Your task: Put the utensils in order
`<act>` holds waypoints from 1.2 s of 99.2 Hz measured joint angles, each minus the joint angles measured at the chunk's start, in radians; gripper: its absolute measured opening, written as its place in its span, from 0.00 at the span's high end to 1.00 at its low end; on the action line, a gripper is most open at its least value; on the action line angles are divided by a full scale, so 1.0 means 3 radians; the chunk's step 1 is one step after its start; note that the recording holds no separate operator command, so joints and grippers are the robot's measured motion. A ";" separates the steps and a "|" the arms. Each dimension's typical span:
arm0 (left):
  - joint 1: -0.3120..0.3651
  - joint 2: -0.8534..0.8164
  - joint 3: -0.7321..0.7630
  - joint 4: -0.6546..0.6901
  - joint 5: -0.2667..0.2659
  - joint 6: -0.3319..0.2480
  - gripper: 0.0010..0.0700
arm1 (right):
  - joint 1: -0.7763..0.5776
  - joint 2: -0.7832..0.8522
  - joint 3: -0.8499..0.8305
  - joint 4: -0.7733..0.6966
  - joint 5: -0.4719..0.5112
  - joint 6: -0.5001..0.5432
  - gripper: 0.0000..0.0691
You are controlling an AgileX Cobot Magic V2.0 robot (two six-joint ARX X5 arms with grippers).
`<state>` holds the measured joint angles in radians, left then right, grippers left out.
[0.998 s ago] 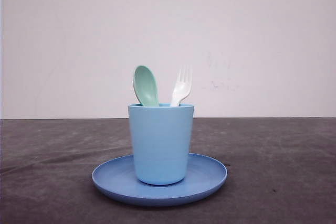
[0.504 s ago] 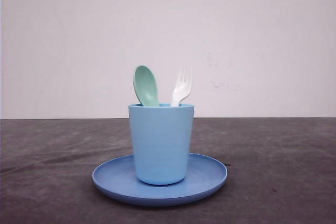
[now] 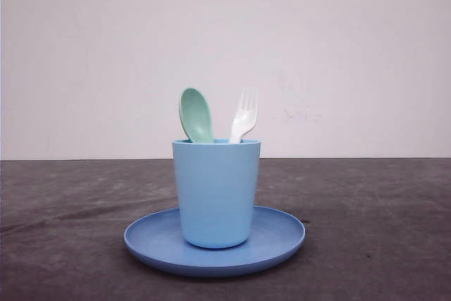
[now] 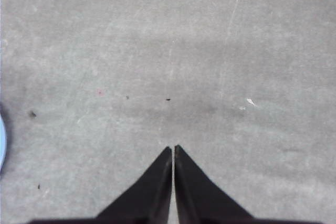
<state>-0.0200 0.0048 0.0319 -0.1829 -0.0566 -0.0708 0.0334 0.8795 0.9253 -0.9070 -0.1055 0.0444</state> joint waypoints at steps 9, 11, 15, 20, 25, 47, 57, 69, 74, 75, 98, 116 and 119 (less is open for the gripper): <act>0.0000 0.0000 0.0000 0.0001 0.0001 0.0000 0.99 | -0.0009 -0.0023 -0.0025 0.0151 0.0061 -0.0017 0.99; 0.0000 0.0000 0.0000 0.0000 0.0001 0.0000 0.99 | -0.0017 -0.0053 -0.0057 0.0217 0.0092 -0.0029 0.99; 0.0000 0.0000 0.0000 0.0001 0.0001 0.0000 0.99 | -0.0034 -0.0144 -0.0137 0.0323 0.0106 -0.0041 0.99; 0.0000 0.0000 0.0000 0.0001 0.0001 0.0000 0.99 | -0.0050 -0.0303 -0.0286 0.0491 0.0102 -0.0050 0.99; 0.0000 0.0000 0.0000 0.0000 0.0001 0.0000 0.99 | -0.0050 -0.0502 -0.0491 0.0734 0.0080 -0.0052 0.99; 0.0000 0.0000 0.0000 0.0001 0.0003 0.0000 0.99 | -0.0075 -0.1539 -0.1667 0.1949 -0.0023 -0.0062 0.99; 0.0000 0.0000 0.0000 0.0000 0.0003 0.0000 0.99 | -0.0090 -0.2010 -0.2129 0.2079 -0.0019 -0.0062 0.99; 0.0000 0.0000 0.0000 0.0000 0.0003 0.0000 0.99 | -0.0090 -0.2480 -0.2537 0.2073 -0.0003 -0.0062 0.99; 0.0000 0.0000 0.0000 0.0000 0.0003 0.0000 0.99 | -0.0090 -0.2642 -0.2663 0.2074 0.0001 -0.0064 0.99; 0.0000 0.0000 0.0000 0.0000 0.0003 -0.0001 0.99 | -0.0090 -0.2670 -0.2684 0.2074 0.0001 -0.0062 0.99; 0.0000 0.0000 0.0000 0.0000 0.0004 0.0000 0.99 | -0.0090 -0.2909 -0.2941 0.2202 0.0000 -0.0060 0.99; 0.0000 0.0000 0.0000 0.0000 0.0005 0.0000 0.99 | -0.0090 -0.2911 -0.3016 0.2430 0.0001 -0.0060 0.99; 0.0000 0.0000 0.0000 0.0000 0.0005 0.0000 0.99 | -0.0090 -0.2911 -0.3019 0.2436 0.0003 -0.0060 0.99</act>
<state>-0.0200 0.0048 0.0319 -0.1829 -0.0551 -0.0708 0.0063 0.0063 0.0196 -0.1761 -0.1047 0.0265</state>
